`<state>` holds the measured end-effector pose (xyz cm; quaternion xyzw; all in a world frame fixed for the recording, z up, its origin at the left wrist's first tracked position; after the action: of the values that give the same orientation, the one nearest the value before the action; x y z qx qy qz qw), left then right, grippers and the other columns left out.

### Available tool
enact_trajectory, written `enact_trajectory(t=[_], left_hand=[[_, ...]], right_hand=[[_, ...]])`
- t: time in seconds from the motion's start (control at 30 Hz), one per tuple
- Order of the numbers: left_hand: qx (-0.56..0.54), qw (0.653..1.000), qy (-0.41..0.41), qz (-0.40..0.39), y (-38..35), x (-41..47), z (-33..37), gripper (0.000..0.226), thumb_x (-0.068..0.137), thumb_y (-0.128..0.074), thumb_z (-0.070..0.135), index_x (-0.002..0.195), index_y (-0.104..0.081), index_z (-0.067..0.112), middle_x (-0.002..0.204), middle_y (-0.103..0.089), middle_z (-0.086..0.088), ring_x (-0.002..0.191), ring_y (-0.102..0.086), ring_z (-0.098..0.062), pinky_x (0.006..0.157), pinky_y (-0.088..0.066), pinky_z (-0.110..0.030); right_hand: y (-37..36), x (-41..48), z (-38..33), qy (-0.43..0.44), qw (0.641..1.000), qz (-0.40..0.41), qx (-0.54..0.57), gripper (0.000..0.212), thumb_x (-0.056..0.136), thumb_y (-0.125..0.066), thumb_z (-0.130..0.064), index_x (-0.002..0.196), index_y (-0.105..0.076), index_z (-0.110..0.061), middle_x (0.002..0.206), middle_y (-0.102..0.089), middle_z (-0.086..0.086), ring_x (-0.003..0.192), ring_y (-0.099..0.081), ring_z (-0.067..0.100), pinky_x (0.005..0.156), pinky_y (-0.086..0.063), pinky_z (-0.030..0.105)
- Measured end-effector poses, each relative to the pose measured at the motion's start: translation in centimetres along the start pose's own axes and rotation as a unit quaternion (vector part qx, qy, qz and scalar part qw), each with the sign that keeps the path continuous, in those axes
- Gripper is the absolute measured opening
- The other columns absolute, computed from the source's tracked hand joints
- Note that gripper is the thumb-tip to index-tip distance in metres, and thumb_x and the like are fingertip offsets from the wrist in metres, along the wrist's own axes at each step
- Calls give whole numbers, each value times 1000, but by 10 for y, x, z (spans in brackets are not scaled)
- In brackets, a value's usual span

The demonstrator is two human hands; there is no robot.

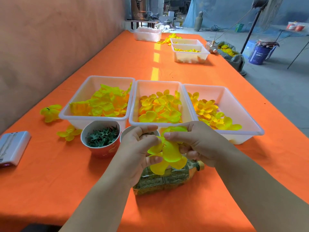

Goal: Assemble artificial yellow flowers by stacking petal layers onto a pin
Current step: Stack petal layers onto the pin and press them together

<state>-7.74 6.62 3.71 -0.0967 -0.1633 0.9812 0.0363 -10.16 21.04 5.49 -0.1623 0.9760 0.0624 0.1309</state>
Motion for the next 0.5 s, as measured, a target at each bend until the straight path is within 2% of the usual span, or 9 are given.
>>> enact_trajectory(t=[0.1,0.2,0.27,0.33,0.4,0.5], left_hand=[[-3,1000,1,-2,-1,-1,1,63,60,-81,22,120,-64,12,103,-70,-6,89,-66,-15,48,-48,-26],[-19,1000,11,-20,-3,-2,2,65,59,-86,13,120,-63,13,93,-72,-3,84,-68,-16,49,-49,-25],[-37,999,25,-29,-4,-2,0,67,57,-89,8,119,-63,14,91,-73,-4,80,-69,-17,49,-50,-25],[-52,998,32,-29,-5,-2,-1,61,59,-79,13,118,-62,14,95,-72,-8,81,-68,-19,49,-50,-25],[-58,997,33,-31,-6,-1,-1,48,71,-75,8,117,-62,14,101,-70,-11,80,-69,-20,50,-52,-24],[-55,997,29,-40,-5,-1,-3,32,84,-66,-1,112,-64,15,99,-71,-9,74,-72,-16,52,-53,-23]], right_hand=[[-3,0,-1,7,1000,-20,-1,13,80,-79,-23,92,-78,-18,59,-50,-7,37,-31,6,36,-18,15],[-6,-2,2,-12,999,-42,21,7,80,-78,-26,86,-79,-29,60,-51,-12,40,-30,5,36,-19,15],[-7,-2,7,-36,998,-44,42,6,83,-75,-25,85,-79,-30,62,-55,-11,42,-34,5,36,-20,15],[-7,-1,12,-59,996,-40,60,6,84,-74,-24,86,-79,-26,66,-60,-8,46,-34,7,37,-16,15],[-7,-1,16,-83,992,-42,82,7,86,-72,-22,92,-75,-20,69,-61,-6,49,-32,8,41,-11,17],[-7,-2,20,-105,987,-56,107,4,88,-67,-17,91,-68,-18,66,-58,-6,45,-32,6,46,-9,20]])
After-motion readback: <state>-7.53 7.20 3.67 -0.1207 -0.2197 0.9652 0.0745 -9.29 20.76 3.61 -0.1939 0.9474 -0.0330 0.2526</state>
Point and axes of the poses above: each hand's wrist, its own x-axis towards the middle knuckle, its own y-axis out of the back of the hand, z = x × y, the point moved 7 cm from there along x, towards the middle knuckle
